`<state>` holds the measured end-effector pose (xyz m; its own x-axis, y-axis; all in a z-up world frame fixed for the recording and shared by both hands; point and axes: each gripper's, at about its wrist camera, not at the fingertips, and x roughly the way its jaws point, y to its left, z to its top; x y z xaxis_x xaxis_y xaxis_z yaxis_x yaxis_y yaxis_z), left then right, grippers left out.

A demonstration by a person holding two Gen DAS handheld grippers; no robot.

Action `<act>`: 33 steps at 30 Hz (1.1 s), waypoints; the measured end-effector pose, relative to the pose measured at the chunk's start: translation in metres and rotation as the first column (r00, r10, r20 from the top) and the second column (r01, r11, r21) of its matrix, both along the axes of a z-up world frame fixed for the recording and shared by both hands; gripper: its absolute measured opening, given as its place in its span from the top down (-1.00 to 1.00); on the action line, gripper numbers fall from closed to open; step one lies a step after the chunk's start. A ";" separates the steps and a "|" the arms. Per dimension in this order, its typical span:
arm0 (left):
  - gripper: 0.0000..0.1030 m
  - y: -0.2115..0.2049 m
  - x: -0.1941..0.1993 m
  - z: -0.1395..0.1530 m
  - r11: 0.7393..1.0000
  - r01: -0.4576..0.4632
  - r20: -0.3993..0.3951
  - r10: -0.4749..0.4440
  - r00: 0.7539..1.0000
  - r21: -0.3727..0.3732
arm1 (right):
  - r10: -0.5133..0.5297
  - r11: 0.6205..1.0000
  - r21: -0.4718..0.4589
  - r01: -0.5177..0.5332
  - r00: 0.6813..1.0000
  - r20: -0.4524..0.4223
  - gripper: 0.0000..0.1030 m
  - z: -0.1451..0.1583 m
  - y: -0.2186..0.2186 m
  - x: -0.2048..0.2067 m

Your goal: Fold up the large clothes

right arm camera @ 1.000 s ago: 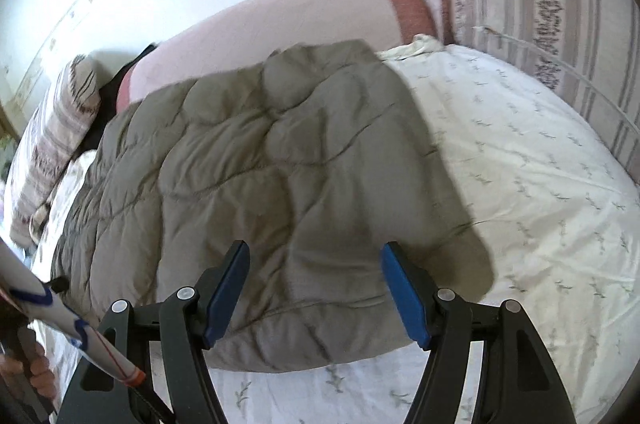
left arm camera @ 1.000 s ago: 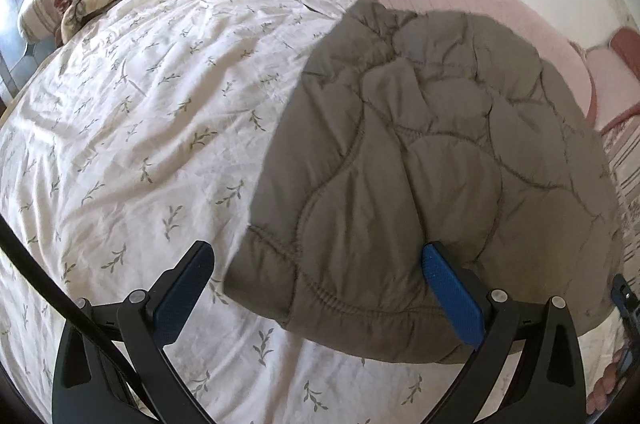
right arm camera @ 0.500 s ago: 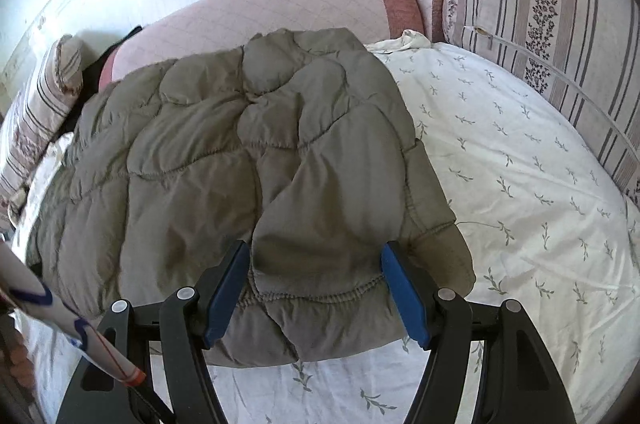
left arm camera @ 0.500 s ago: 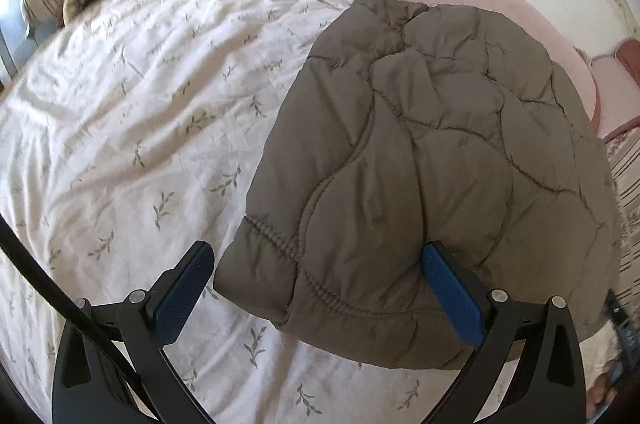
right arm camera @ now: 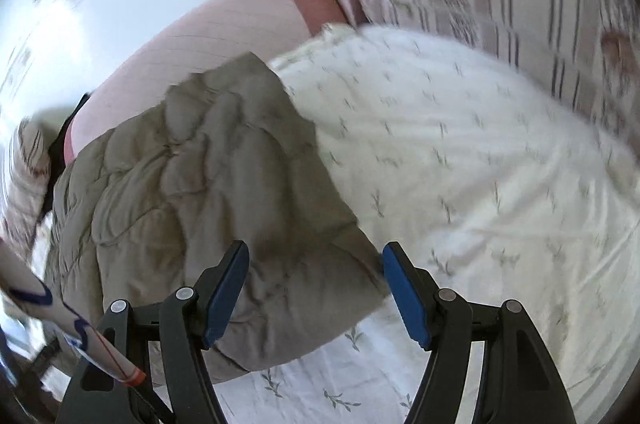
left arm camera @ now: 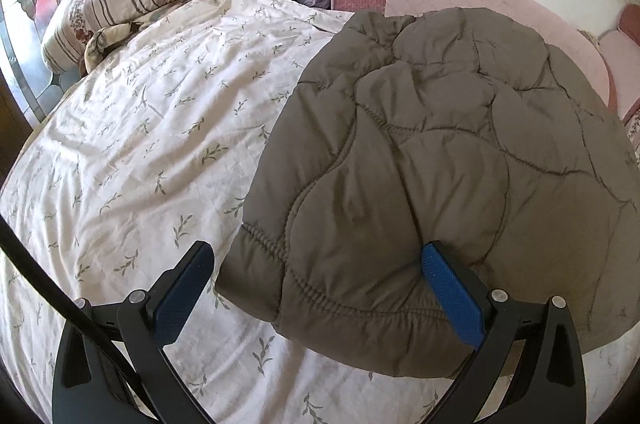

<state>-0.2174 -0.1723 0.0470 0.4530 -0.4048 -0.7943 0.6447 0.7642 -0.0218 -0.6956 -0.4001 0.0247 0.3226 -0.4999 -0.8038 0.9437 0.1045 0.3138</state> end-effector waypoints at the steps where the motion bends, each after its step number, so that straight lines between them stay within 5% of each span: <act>1: -1.00 0.000 0.000 0.000 1.000 -0.003 -0.002 0.003 1.000 -0.002 | -0.009 1.000 0.020 0.009 1.000 0.025 -0.45 -0.004 -0.001 -0.003; 6: -1.00 -0.001 0.000 0.000 1.000 -0.008 0.014 0.008 1.000 -0.002 | -0.030 0.999 0.043 0.025 0.995 0.099 -0.47 -0.007 -0.004 -0.012; 33: -1.00 -0.005 -0.008 -0.002 1.000 -0.017 0.058 0.017 0.998 0.007 | -0.092 0.988 0.142 0.068 0.982 0.164 -0.66 -0.031 -0.012 -0.018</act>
<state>-0.2251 -0.1771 0.0449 0.5055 -0.3903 -0.7695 0.6314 0.7752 0.0216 -0.7136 -0.4122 -0.0062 0.4234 -0.4204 -0.8025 0.8791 -0.0233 0.4760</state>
